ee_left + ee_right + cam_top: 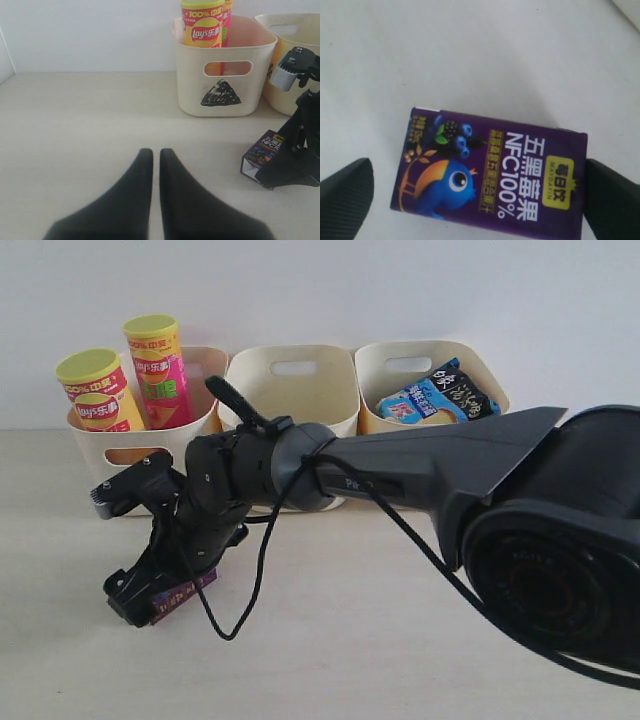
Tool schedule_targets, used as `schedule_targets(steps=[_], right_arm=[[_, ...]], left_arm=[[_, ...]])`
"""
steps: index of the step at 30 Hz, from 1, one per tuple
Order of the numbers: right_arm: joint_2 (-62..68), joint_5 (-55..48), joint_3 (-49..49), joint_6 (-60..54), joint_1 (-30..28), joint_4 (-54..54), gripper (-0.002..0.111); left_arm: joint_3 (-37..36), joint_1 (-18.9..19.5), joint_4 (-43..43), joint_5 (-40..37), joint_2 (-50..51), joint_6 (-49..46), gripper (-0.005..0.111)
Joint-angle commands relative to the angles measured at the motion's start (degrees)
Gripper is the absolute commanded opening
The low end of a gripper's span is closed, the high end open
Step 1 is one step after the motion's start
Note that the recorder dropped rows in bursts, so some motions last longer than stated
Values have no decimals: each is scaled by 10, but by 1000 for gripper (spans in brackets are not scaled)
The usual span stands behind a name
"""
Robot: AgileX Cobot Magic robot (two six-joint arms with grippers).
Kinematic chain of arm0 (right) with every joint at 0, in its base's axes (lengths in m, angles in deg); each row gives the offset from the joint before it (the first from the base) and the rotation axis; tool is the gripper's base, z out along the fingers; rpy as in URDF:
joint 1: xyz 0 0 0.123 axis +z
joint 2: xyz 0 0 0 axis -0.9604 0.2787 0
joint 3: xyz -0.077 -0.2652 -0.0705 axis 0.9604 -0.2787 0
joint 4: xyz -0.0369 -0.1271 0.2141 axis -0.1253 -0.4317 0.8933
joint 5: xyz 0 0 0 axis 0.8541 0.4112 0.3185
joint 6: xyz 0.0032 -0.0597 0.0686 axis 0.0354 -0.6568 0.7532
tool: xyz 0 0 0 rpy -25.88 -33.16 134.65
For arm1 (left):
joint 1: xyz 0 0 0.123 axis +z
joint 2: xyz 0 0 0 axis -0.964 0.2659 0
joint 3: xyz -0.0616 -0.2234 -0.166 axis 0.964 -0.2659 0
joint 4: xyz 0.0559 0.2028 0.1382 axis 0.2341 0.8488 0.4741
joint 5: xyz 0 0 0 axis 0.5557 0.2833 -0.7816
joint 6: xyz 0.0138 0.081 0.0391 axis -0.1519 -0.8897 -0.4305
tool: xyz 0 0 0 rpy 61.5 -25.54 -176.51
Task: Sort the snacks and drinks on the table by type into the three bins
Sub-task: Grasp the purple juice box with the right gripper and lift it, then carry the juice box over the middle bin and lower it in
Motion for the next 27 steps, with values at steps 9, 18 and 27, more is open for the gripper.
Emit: schedule_targets(steps=[9, 18, 27], right_arm=[[12, 3, 4, 10, 0, 1, 41], [-111, -57, 4, 15, -1, -76, 2], [-185, -76, 4, 27, -62, -93, 2]], left_arm=[[-2, -1, -2, 0, -2, -2, 4], [-2, -1, -2, 0, -2, -2, 4], [-2, -1, -2, 0, -2, -2, 4]])
